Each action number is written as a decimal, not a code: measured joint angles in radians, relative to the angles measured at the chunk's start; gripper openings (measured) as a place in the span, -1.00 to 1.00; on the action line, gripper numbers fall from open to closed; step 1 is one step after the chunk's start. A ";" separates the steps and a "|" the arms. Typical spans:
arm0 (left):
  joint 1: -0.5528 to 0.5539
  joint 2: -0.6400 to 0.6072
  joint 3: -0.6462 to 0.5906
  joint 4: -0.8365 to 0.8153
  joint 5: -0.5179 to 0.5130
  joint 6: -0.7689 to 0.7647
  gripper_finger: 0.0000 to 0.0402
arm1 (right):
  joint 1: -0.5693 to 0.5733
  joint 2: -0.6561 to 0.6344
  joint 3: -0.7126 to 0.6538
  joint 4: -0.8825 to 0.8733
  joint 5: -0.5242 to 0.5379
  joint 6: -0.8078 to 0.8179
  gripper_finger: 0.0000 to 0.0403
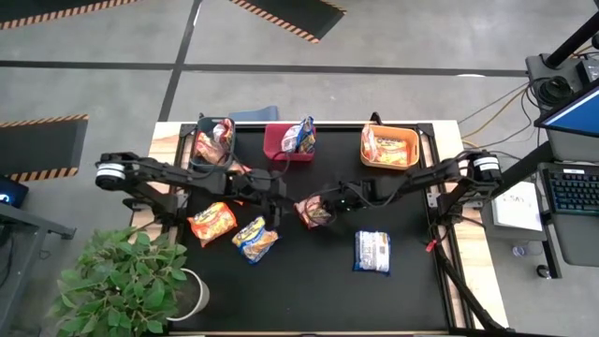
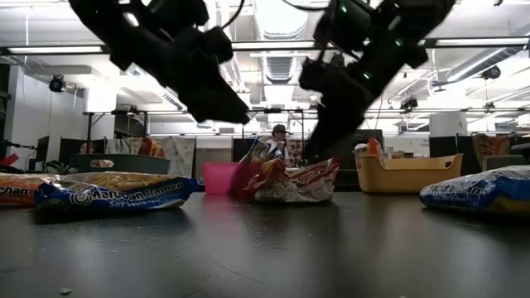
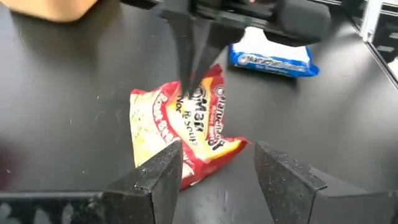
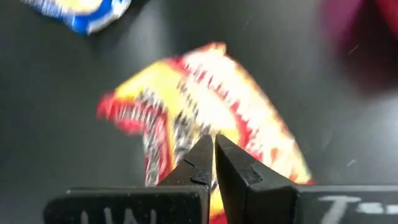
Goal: Sort Maruchan noodles
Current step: Put the red noodle pack into the gray bin
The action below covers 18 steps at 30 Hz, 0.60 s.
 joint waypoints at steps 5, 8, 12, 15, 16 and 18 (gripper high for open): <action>0.000 0.070 -0.002 0.058 0.000 -0.100 -0.10 | 0.000 0.000 -0.088 0.066 -0.022 0.015 -0.96; 0.000 0.115 -0.002 0.126 0.000 -0.206 -0.10 | 0.000 -0.001 -0.128 0.120 -0.023 0.017 -0.96; 0.001 0.182 -0.002 0.242 -0.005 -0.406 -0.09 | 0.001 -0.001 -0.169 0.160 -0.022 -0.007 -0.96; 0.001 0.230 -0.002 0.299 -0.056 -0.564 -0.05 | 0.001 0.000 -0.202 0.212 -0.022 -0.030 -0.96; 0.002 0.243 -0.002 0.304 -0.069 -0.600 -0.03 | 0.001 0.003 -0.212 0.233 -0.022 -0.035 -0.96; 0.003 0.264 -0.002 0.306 -0.091 -0.643 0.02 | 0.000 0.006 -0.229 0.256 -0.021 -0.043 -0.96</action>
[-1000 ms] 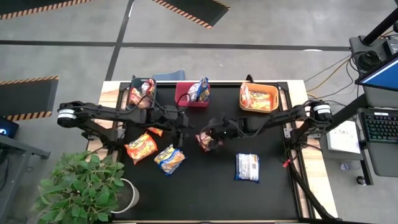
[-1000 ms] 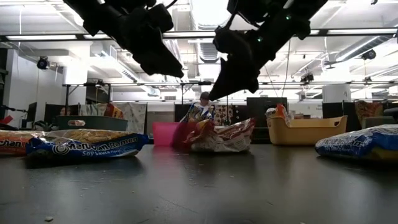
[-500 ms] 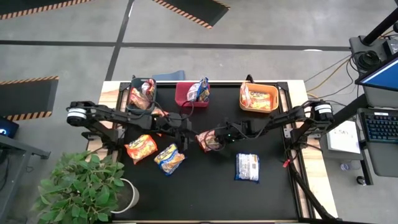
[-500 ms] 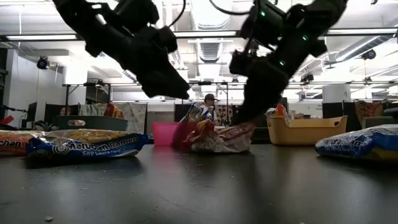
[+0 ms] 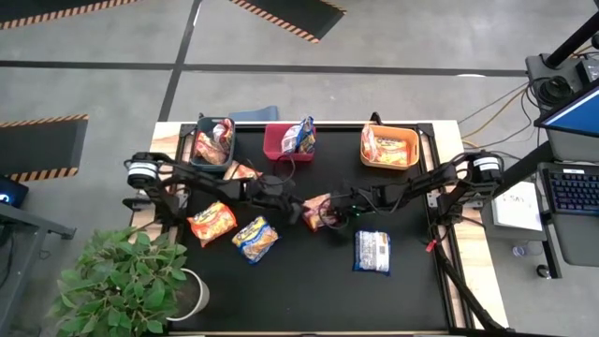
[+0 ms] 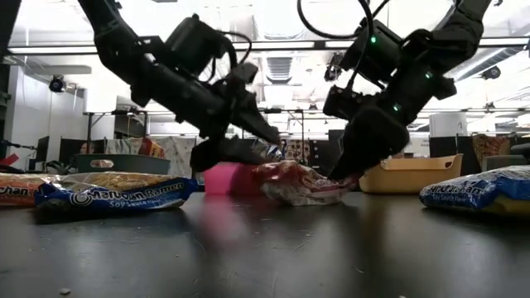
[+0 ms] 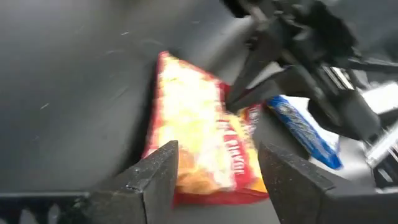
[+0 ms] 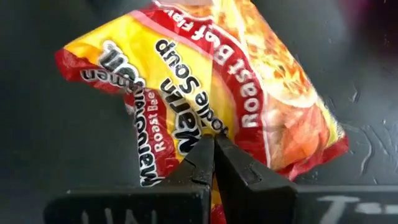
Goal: Sort Maruchan noodles
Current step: Put the red noodle pack into the gray bin
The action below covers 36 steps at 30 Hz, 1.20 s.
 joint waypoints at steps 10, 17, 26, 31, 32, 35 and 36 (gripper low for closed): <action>0.001 0.030 0.000 0.017 -0.039 -0.128 0.31 | 0.000 0.001 -0.023 0.036 0.001 -0.010 -0.96; -0.002 0.061 0.000 0.048 -0.040 -0.147 0.35 | 0.000 0.002 -0.024 0.042 0.009 -0.012 -0.96; -0.010 0.132 0.002 0.158 -0.012 -0.171 0.24 | 0.000 0.003 -0.024 0.045 0.010 -0.005 -0.96; -0.019 0.148 0.002 0.159 -0.013 -0.164 0.06 | 0.000 0.004 -0.025 0.061 0.011 -0.001 -0.96; -0.019 0.150 0.002 0.158 -0.013 -0.163 0.02 | 0.000 0.004 -0.025 0.066 0.012 -0.001 -0.96; -0.020 0.153 0.002 0.158 -0.013 -0.153 -0.15 | 0.000 0.004 -0.025 0.080 0.012 0.012 -0.96; -0.021 0.153 0.002 0.158 -0.012 -0.144 -0.22 | 0.000 0.004 -0.025 0.083 0.012 0.018 -0.96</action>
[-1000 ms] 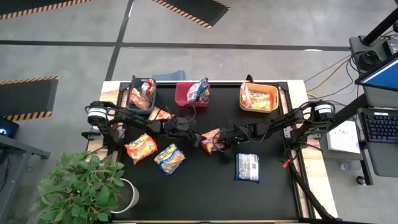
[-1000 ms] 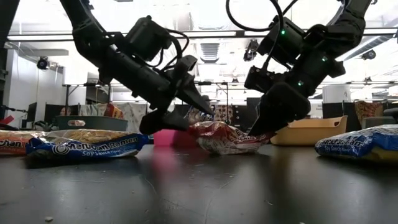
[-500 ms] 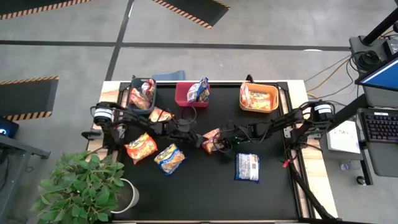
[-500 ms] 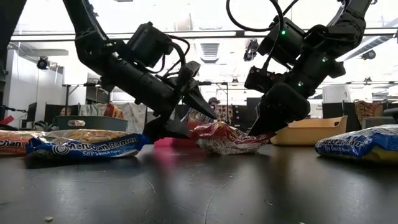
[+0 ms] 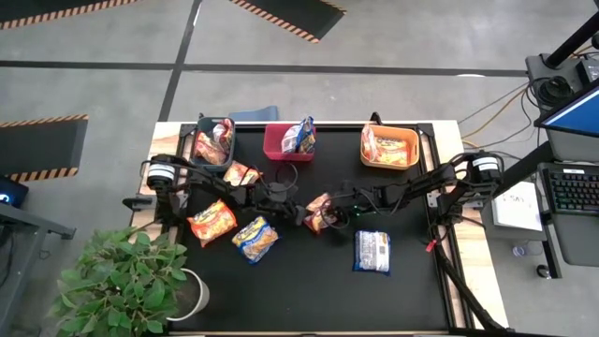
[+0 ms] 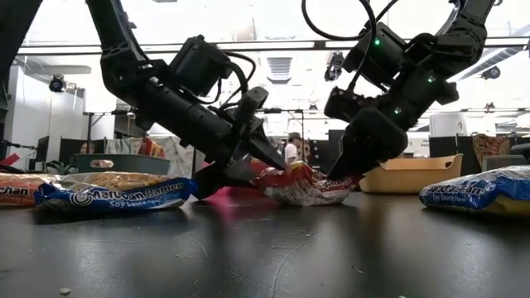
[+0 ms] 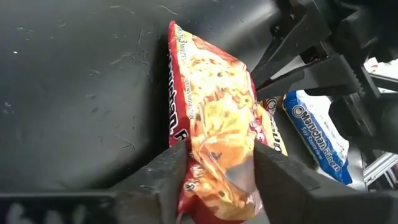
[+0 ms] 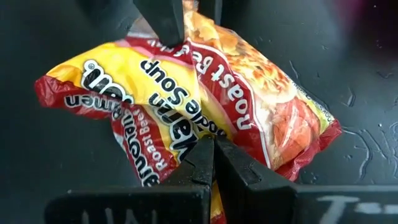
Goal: Sort Maruchan noodles
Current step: Put the red noodle pack into the gray bin
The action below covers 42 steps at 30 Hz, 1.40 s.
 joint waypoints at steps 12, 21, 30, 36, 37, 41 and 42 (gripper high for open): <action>-0.005 -0.011 0.000 -0.003 0.029 0.118 -0.97 | 0.000 -0.092 0.000 -0.008 -0.002 0.028 -0.96; 0.000 -0.176 0.000 -0.097 -0.025 0.315 -1.00 | -0.005 -0.298 0.000 -0.002 0.000 -0.079 -0.96; 0.006 -0.491 0.028 -0.578 -0.278 0.419 -1.00 | -0.053 -0.478 0.002 0.010 0.074 -0.167 -0.96; 0.006 -0.636 0.066 -0.841 -0.493 0.421 -1.00 | -0.117 -0.520 0.002 0.032 0.102 -0.186 -0.96; 0.006 -0.652 0.070 -0.872 -0.530 0.419 -1.00 | -0.126 -0.520 0.002 0.047 0.102 -0.186 -0.96; 0.006 -0.695 0.081 -0.955 -0.682 0.425 -1.00 | -0.161 -0.518 0.002 0.082 0.102 -0.206 -0.96; 0.006 -0.701 0.084 -0.983 -0.726 0.428 -1.00 | -0.169 -0.514 0.002 0.095 0.102 -0.210 -0.96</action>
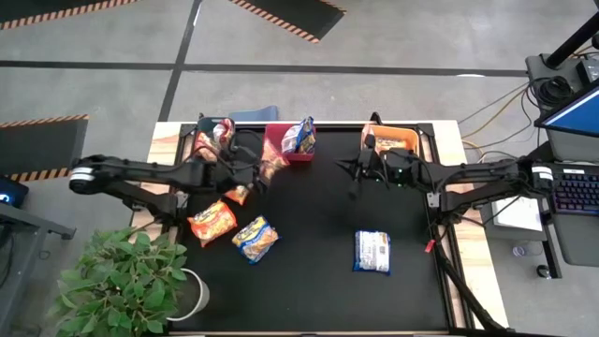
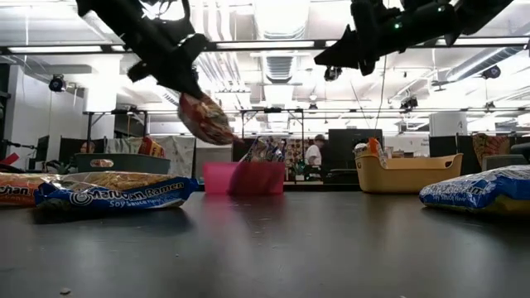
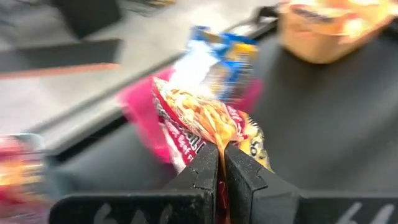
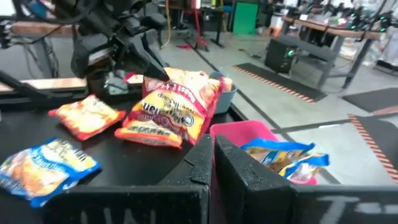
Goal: Sort Maruchan noodles
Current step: Put the red noodle pack into the gray bin
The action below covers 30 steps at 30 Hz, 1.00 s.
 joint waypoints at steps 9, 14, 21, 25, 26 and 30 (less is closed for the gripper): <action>0.009 -0.014 0.112 -0.435 -0.316 -0.053 -1.00 | -0.058 0.010 0.000 0.029 0.000 -0.009 -0.96; 0.054 -0.015 0.219 -0.722 -0.380 -0.125 -1.00 | -0.097 0.010 0.000 0.068 0.000 -0.030 -0.96; 0.211 -0.011 0.215 -0.780 -0.424 -0.056 -1.00 | -0.136 0.012 0.000 0.038 0.000 -0.039 -0.96; 0.329 0.000 0.197 -0.777 -0.454 0.035 -1.00 | -0.148 0.012 0.000 0.023 0.000 -0.045 -0.96; 0.360 0.004 0.191 -0.772 -0.455 0.063 -1.00 | -0.150 0.012 0.000 0.020 0.000 -0.045 -0.96; 0.467 0.023 0.177 -0.747 -0.456 0.120 -1.00 | -0.151 0.012 0.000 0.020 0.000 -0.050 -0.96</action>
